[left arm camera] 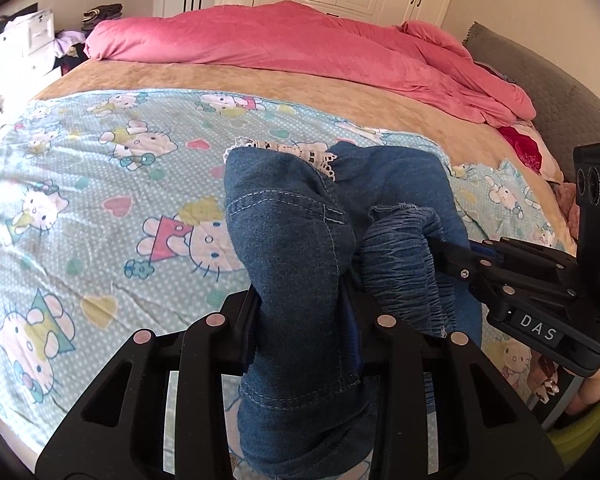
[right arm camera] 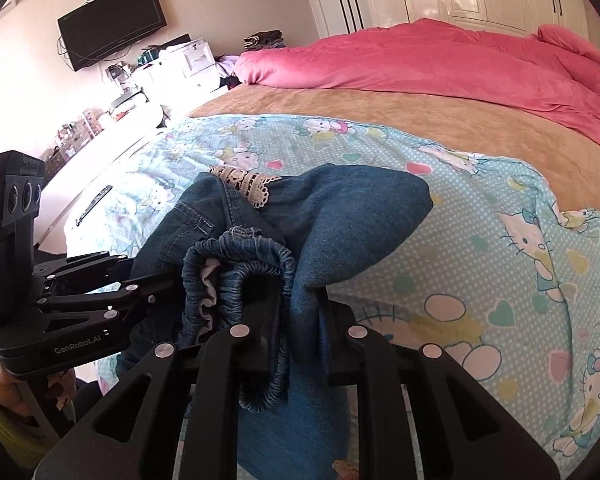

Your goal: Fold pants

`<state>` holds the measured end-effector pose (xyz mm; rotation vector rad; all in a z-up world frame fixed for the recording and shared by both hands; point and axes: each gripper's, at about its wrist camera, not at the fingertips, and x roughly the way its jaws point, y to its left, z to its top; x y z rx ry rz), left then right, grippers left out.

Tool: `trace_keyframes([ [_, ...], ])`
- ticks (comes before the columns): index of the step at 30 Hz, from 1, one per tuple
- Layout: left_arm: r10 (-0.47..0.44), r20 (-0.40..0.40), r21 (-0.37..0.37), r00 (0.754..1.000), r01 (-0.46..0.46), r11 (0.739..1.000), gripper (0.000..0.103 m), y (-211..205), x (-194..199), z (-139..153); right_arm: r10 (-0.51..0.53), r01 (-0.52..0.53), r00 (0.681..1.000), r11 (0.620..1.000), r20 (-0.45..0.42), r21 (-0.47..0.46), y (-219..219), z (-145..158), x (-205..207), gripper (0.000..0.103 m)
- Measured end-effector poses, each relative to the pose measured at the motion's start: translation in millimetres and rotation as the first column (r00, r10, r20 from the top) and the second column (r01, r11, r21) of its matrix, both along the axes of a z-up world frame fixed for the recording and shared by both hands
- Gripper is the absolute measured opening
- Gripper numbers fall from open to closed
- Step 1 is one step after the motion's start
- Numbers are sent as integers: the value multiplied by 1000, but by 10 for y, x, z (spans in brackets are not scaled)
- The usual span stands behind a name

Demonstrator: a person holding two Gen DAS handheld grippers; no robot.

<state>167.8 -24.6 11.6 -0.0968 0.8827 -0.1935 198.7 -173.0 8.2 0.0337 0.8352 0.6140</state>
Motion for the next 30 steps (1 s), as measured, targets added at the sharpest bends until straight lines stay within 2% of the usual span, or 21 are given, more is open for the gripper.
trace_keyframes([
  [5,5,-3,3,1000,-5,1000,26,-16,125,-64,-23,23,1000,999,-10,-25,-6,-77,119,14],
  [9,12,-19,2,1000,-12,1000,26,-12,190,-163,-39,38,999,996,-11,-81,29,-167,195,15],
  [12,17,-33,11,999,-17,1000,27,13,207,-231,-56,55,998,990,-8,-127,54,-242,219,19],
  [14,23,-38,12,999,-23,1000,27,44,212,-266,-79,76,997,985,-15,-152,45,-312,248,32],
  [15,27,-41,14,999,-26,1000,28,59,215,-286,-85,80,996,985,-26,-154,35,-345,267,35],
  [17,30,-48,16,998,-30,999,33,84,218,-320,-102,93,994,981,-44,-172,22,-425,306,49],
  [24,27,-74,23,997,-26,999,40,122,239,-432,-150,130,985,971,-86,-203,-23,-613,360,58],
  [30,32,-80,14,996,-31,999,44,146,232,-449,-155,136,984,972,-89,-193,-48,-590,360,63],
])
